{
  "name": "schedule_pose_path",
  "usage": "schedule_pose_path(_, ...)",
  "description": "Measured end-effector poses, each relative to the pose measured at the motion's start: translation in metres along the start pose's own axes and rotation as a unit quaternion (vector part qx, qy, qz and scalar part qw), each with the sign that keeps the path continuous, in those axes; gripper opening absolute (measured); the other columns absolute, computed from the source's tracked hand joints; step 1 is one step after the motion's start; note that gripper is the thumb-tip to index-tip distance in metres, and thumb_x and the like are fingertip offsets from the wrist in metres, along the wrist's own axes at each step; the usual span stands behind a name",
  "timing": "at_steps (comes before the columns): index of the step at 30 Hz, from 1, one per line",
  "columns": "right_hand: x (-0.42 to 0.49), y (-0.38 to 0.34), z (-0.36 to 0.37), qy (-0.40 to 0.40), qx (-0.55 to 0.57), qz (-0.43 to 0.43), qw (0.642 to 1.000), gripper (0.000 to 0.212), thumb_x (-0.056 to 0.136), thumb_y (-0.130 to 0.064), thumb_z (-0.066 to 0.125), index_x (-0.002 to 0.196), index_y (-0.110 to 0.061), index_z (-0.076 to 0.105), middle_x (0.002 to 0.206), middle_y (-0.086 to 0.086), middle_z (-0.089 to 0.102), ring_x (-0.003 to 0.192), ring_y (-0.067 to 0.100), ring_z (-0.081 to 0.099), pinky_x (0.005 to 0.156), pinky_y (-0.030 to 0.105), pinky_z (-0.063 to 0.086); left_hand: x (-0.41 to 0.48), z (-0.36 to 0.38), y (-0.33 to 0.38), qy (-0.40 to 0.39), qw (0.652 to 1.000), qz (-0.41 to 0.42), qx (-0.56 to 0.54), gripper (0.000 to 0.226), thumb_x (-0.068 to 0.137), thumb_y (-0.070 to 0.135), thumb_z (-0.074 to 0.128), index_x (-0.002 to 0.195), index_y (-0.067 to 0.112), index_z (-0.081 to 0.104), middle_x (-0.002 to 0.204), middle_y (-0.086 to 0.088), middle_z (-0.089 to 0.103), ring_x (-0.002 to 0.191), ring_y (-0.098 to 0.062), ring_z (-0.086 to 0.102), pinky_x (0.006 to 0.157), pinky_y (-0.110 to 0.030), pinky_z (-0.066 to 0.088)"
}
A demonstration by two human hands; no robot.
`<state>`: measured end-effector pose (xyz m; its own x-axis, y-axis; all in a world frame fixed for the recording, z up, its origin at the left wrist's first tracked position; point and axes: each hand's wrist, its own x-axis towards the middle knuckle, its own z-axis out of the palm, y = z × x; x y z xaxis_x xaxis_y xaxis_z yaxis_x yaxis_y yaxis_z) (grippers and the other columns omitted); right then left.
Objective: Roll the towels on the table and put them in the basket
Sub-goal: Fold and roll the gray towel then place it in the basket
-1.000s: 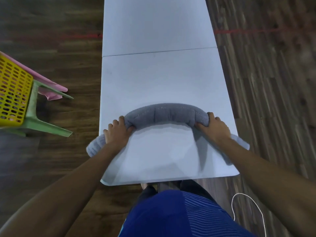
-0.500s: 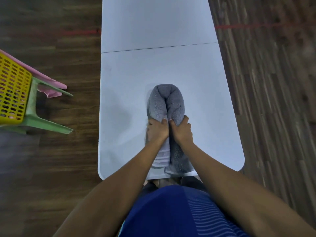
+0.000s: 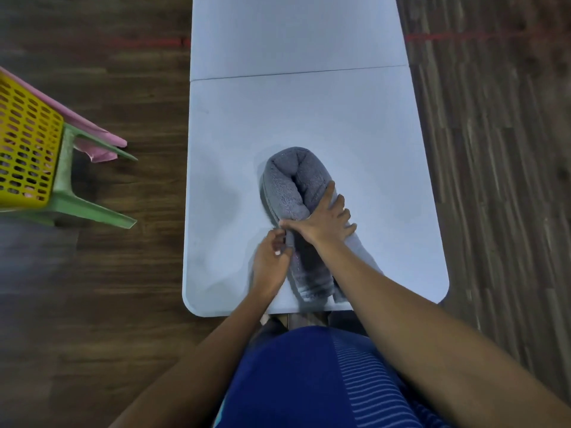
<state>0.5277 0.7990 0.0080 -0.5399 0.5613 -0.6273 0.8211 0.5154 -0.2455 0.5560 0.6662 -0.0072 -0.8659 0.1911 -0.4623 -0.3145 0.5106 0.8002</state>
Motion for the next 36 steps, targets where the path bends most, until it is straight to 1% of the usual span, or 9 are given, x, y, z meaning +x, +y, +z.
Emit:
schedule_pose_path(2,0.002,0.004,0.000,0.001,-0.044,-0.019,0.999,0.146,0.053,-0.075,0.075,0.148,-0.027,-0.026,0.160,0.010,-0.002,0.145,0.035,0.010,0.112,0.064,0.014,0.007,-0.019,-0.021,0.064,0.976,0.072,0.193,0.032,0.086,0.014,0.058,0.117,0.022,0.060,0.119,0.002,0.058,0.115,-0.021,0.050,0.099,-0.035,0.041)
schedule_pose_path(4,0.004,0.006,0.000,0.009,-0.091,-0.046,0.995,0.145,0.055,-0.070,0.077,0.147,-0.026,-0.026,0.157,0.011,0.005,0.142,0.035,0.017,0.110,0.064,0.019,0.016,-0.040,-0.040,0.092,0.944,0.069,0.308,0.047,0.089,0.028,0.058,0.134,0.019,0.050,0.142,-0.008,0.044,0.132,-0.030,0.037,0.108,-0.048,0.031)
schedule_pose_path(8,0.004,0.009,0.002,0.042,-0.155,-0.119,0.980,0.138,0.059,-0.061,0.080,0.152,-0.021,-0.014,0.141,0.013,0.029,0.121,0.035,0.039,0.091,0.052,0.040,0.024,-0.067,-0.063,0.040,0.912,0.051,0.405,0.072,0.092,0.051,0.052,0.151,0.020,0.025,0.160,-0.011,0.015,0.146,-0.035,0.013,0.115,-0.052,0.016)
schedule_pose_path(13,0.006,0.022,0.007,0.073,-0.134,-0.183,0.971,0.118,0.069,-0.051,0.078,0.153,-0.020,0.001,0.132,0.014,0.040,0.113,0.036,0.046,0.086,0.050,0.044,0.022,-0.067,-0.066,0.000,0.902,0.038,0.429,0.077,0.093,0.058,0.043,0.155,0.026,0.009,0.162,-0.007,-0.001,0.148,-0.032,-0.001,0.118,-0.050,0.007)
schedule_pose_path(16,0.014,0.018,-0.002,0.051,-0.090,-0.201,0.974,0.111,0.069,-0.046,0.078,0.152,-0.021,0.009,0.130,0.015,0.042,0.114,0.038,0.047,0.088,0.050,0.043,0.023,-0.073,-0.057,0.030,0.906,0.034,0.421,0.070,0.094,0.049,0.048,0.153,0.023,0.020,0.160,-0.007,0.017,0.147,-0.030,0.013,0.119,-0.050,0.007)
schedule_pose_path(19,0.010,0.001,-0.012,0.034,-0.062,-0.251,0.965,0.105,0.066,-0.046,0.076,0.148,-0.024,0.014,0.126,0.013,0.045,0.111,0.038,0.050,0.087,0.049,0.047,0.014,-0.089,-0.044,0.113,0.922,0.021,0.369,0.055,0.095,0.038,0.051,0.145,0.018,0.038,0.149,-0.006,0.041,0.140,-0.026,0.032,0.118,-0.051,0.014)
schedule_pose_path(22,-0.012,-0.035,-0.007,0.008,-0.072,-0.313,0.947,0.103,0.064,-0.048,0.076,0.145,-0.028,0.017,0.124,0.011,0.047,0.108,0.036,0.052,0.083,0.045,0.047,-0.010,-0.122,-0.039,0.192,0.931,-0.024,0.309,0.047,0.094,0.032,0.053,0.138,0.018,0.048,0.137,-0.004,0.054,0.129,-0.026,0.045,0.115,-0.049,0.023)
schedule_pose_path(29,-0.110,-0.150,0.060,-0.063,-0.028,-0.432,0.899,0.098,0.055,-0.063,0.069,0.139,-0.036,0.027,0.118,0.001,0.055,0.101,0.024,0.060,0.085,0.046,0.056,-0.081,-0.259,-0.077,0.320,0.907,-0.089,0.258,0.033,0.090,0.030,0.053,0.120,0.022,0.062,0.116,0.001,0.066,0.111,-0.022,0.058,0.108,-0.044,0.034)
schedule_pose_path(36,-0.211,-0.268,0.134,-0.103,0.006,-0.500,0.860,0.095,0.046,-0.059,0.072,0.132,-0.041,0.035,0.111,-0.003,0.056,0.094,0.023,0.061,0.078,0.044,0.054,-0.131,-0.410,-0.115,0.404,0.871,-0.107,0.259,0.026,0.089,0.028,0.056,0.112,0.023,0.066,0.110,-0.001,0.068,0.105,-0.024,0.061,0.096,-0.037,0.040)
